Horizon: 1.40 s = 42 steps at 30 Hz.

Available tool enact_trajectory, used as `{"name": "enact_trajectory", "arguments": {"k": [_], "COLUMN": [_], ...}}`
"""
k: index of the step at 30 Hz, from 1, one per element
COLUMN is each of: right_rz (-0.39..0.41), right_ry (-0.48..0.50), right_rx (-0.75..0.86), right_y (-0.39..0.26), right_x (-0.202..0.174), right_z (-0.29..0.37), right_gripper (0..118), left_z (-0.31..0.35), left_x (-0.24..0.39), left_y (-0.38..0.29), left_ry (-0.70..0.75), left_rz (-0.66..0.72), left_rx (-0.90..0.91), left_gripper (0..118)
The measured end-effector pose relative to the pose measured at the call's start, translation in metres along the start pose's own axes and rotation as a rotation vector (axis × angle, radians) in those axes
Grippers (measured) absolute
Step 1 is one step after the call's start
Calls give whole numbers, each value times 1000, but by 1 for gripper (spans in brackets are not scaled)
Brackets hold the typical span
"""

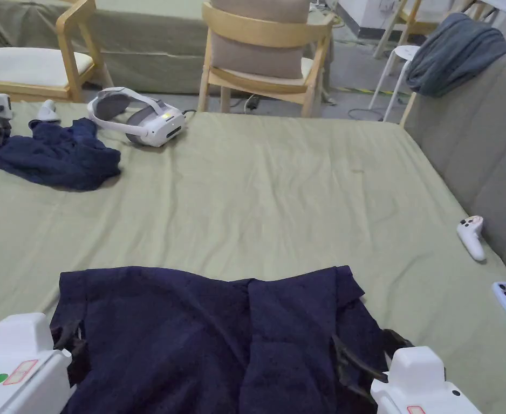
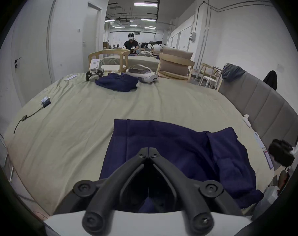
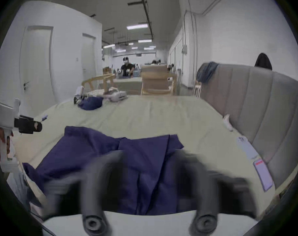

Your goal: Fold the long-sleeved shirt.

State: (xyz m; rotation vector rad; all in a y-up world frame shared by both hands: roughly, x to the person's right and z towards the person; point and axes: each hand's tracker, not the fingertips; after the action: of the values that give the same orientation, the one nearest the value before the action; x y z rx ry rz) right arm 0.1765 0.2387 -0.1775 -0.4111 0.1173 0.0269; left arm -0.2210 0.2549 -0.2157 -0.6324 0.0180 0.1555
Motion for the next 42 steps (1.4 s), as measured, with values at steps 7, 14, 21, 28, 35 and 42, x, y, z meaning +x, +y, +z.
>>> {"name": "enact_trajectory", "arguments": {"k": [7,14,21,28,35,42], "right_rz": [-61,-157,-212,-50,-143,-189], "right_ry": [46,103,106,102,125,141], "right_rx": [-172,-450,-616,-505,-486,-483], "right_y": [13,17,3,4,-4,-7], "right_x": [48,105,116,87,93,98], "right_z": [-89,-265,-316,-287,-288,-288], "right_gripper": [47,114,83,13,13,13], "left_z": [-17,-48,-73,-90,-144,-245], "left_x": [12,15,10,-9,-49,-85], "left_y": [3,3,4,1,38,81], "left_ry": [-29,-29,-14,0,-18,90], "left_rz": [-33,-20,-3,34,51,5], "left_rx": [-22,-69,-113,-152,-231,-327], "left_gripper": [4,4,4,4,110,106]}}
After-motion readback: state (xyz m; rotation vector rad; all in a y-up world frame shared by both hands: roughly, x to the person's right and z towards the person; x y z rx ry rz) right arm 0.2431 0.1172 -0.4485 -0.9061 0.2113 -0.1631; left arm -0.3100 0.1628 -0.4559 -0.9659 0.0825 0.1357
